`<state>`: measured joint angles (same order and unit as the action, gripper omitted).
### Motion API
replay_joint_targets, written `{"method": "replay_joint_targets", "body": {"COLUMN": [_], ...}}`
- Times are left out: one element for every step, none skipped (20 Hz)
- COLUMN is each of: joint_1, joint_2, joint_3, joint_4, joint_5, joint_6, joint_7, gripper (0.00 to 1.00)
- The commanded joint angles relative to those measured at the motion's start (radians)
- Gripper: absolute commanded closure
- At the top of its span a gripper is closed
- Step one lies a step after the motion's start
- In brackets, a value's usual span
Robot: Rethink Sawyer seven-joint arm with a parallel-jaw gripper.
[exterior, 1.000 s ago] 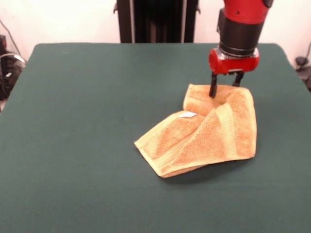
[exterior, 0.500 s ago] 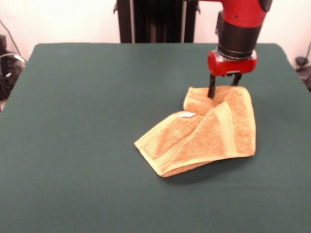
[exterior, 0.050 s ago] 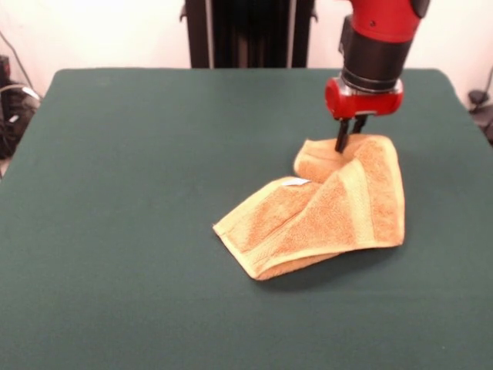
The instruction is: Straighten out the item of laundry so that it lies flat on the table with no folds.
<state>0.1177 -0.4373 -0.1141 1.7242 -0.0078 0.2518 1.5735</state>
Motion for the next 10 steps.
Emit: {"method": "replay_joint_targets", "body": {"joint_1": [0.038,0.038,0.038,0.038,0.038,0.039,0.038,0.038,0.037,0.029], "joint_2": [0.024,0.024,0.023,0.023,0.023,0.023,0.022,0.022,0.022,0.023], "joint_3": [0.015,0.014,0.014,0.015,0.015,0.014,0.015,0.016,0.017,0.026], "joint_4": [-0.039,-0.038,-0.037,-0.037,-0.035,-0.035,-0.032,-0.029,-0.027,-0.032], "joint_5": [0.070,0.071,0.071,0.073,0.072,0.071,0.072,0.073,0.074,0.068], "joint_6": [0.082,0.082,0.080,0.080,0.079,0.078,0.076,0.072,0.070,0.074], "joint_7": [0.230,0.231,0.228,0.227,0.224,0.222,0.222,0.223,0.223,0.208], "gripper": [1.00,1.00,1.00,1.00,1.00,1.00,1.00,1.00,1.00,1.00]}}
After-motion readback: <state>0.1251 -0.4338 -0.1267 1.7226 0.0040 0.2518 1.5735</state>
